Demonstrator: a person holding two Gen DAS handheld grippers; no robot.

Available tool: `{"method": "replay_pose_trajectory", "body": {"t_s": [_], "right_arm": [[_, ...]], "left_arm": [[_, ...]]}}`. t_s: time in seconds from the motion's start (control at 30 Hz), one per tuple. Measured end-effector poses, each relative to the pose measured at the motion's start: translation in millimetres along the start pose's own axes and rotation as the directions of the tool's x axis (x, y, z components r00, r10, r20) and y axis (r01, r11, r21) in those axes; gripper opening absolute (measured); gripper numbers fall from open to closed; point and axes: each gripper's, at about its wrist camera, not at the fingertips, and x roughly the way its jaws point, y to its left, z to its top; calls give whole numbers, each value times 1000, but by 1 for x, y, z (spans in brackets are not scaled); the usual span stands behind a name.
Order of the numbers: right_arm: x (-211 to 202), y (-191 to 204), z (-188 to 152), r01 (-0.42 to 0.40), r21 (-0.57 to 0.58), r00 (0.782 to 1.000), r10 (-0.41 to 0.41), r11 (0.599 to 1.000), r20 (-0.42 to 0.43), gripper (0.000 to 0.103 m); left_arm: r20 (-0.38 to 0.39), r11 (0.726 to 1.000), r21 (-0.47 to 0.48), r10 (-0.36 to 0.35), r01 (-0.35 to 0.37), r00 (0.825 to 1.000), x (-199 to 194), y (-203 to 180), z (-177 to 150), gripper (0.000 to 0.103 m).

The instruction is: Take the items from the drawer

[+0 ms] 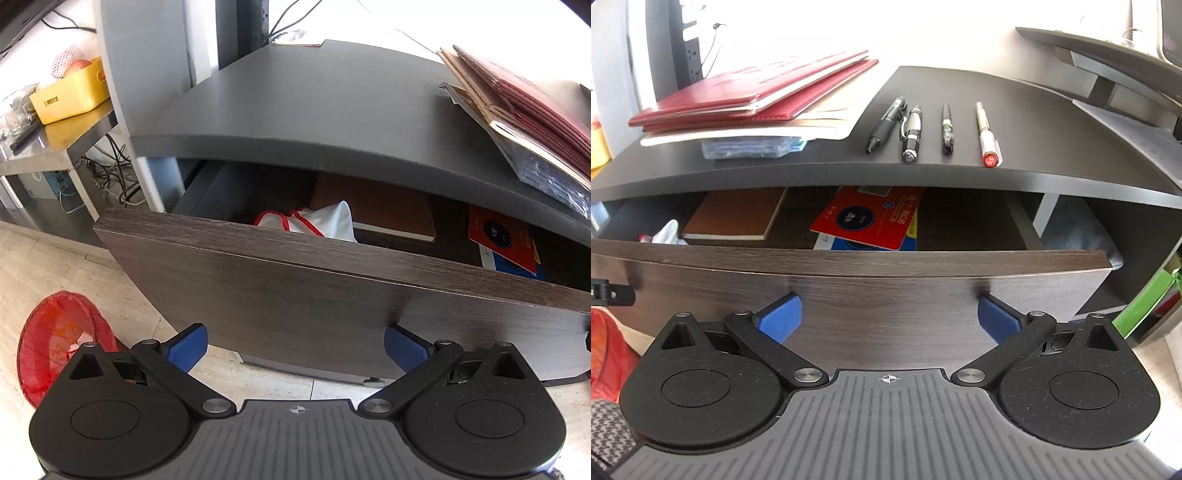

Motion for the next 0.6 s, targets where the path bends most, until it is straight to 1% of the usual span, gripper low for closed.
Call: {"method": "replay_pose_trajectory", "body": {"t_s": [0.27,0.47,0.6], "right_arm": [[24,-1,20,1,0,1000,-1,1000,27,102],[43,0,33,7,-3,999,-7,1000,52,102],[53,0,43,11,-6,999,-11,1000,54,102]], "left_arm": [[33,1000,17,18,-19,999,20,-10,22,103],[27,1000,5,21,-21,999,34,-14,40,103],[6,1000,-1,11,-11,1000,38,-14,44,102]]}}
